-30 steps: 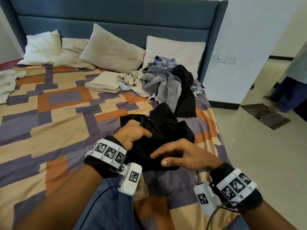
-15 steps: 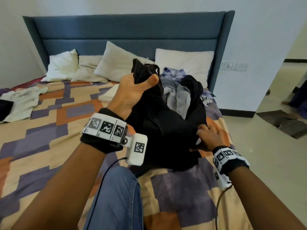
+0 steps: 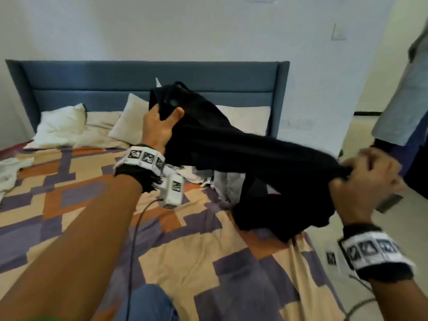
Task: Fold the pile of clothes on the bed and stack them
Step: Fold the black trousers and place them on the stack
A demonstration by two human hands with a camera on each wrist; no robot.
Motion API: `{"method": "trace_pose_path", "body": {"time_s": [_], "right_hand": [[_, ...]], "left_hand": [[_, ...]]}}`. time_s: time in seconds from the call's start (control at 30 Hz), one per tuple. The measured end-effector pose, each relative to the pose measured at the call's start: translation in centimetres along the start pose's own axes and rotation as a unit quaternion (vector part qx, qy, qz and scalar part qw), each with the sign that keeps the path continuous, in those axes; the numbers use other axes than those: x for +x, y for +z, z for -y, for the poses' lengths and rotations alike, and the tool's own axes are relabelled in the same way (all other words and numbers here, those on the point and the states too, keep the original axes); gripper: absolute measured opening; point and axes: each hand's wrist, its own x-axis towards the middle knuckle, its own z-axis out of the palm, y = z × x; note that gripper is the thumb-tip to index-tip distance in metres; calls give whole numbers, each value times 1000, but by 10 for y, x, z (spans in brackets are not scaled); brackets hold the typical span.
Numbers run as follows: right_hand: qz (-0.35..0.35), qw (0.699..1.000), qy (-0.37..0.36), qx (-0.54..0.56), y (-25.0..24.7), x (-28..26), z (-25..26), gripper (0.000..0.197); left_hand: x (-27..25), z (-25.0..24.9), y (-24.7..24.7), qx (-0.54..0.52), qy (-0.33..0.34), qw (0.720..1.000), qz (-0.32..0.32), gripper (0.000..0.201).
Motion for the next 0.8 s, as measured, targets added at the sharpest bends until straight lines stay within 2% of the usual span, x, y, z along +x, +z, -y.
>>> {"method": "trace_pose_path", "body": {"time_s": [0.07, 0.13, 0.17, 0.2, 0.23, 0.27, 0.3, 0.33, 0.43, 0.5, 0.57, 0.63, 0.67, 0.7, 0.77, 0.8], "right_hand": [[112, 987, -113, -3, -4, -46, -15, 28], [268, 939, -212, -20, 1, -104, -23, 29], [356, 899, -254, -29, 5, -132, -26, 32], [453, 843, -289, -34, 9, -154, -25, 35], [514, 794, -323, -29, 18, -195, -22, 35], [570, 752, -330, -36, 18, -206, -17, 33], [589, 736, -332, -45, 18, -220, -15, 35], [598, 735, -318, -28, 20, -228, -9, 39], [605, 745, -279, 33, 32, -243, 5, 45], [628, 722, -289, 26, 39, -244, 12, 43], [673, 690, -267, 17, 46, -245, 12, 53], [726, 661, -184, 37, 51, -241, 13, 78], [741, 655, -135, 57, 54, -239, 12, 86], [751, 649, -94, 75, 57, -238, 11, 82], [767, 635, -43, 84, 62, -230, 15, 53], [762, 641, -29, 87, 66, -228, 18, 42]], "left_hand": [[2, 17, -18, 74, 13, 997, 29, 23], [-1, 45, -49, 145, -13, 988, 54, 25], [-4, 59, -62, 180, -30, 981, 63, 28], [-5, 70, -73, 233, -49, 968, 79, 32], [-18, 93, -101, 295, -81, 948, 88, 35], [-23, 99, -112, 338, -96, 931, 100, 37], [-32, 111, -129, 362, -126, 917, 114, 38], [-43, 118, -144, 369, -167, 906, 123, 40], [-72, 156, -207, 410, -265, 867, 96, 43], [-94, 180, -240, 437, -322, 836, 81, 44], [-111, 200, -260, 473, -399, 777, 117, 49], [-123, 220, -276, 514, -468, 696, 180, 53], [-126, 221, -277, 536, -478, 666, 201, 53], [-129, 224, -278, 556, -475, 650, 207, 49], [-127, 229, -267, 595, -424, 648, 215, 35], [-123, 227, -255, 621, -398, 645, 200, 34]]}}
